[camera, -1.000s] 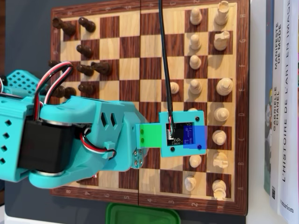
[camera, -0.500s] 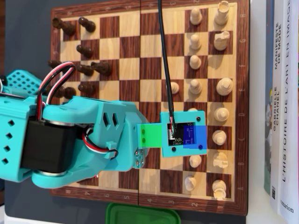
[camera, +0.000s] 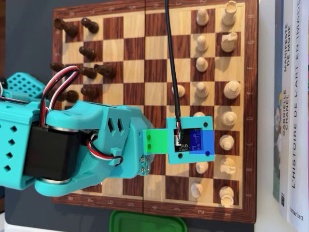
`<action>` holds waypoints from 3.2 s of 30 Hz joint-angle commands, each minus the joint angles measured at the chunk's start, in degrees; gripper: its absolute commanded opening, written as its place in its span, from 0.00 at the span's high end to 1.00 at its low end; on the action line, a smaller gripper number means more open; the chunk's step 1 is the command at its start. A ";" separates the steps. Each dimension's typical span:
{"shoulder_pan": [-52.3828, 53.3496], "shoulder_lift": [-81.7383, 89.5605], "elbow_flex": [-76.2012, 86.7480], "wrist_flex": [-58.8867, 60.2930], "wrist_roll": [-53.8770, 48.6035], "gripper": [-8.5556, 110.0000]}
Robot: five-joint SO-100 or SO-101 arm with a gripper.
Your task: Play chess
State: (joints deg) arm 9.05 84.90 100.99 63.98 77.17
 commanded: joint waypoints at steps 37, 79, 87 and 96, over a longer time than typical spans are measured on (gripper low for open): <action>-1.41 11.07 -3.08 2.99 0.26 0.82; -7.56 80.60 46.85 -92.99 0.35 0.82; -7.47 90.09 59.85 -118.21 0.35 0.82; -7.56 104.68 72.69 -133.95 0.35 0.82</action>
State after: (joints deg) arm 1.93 187.38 172.62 -68.03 77.17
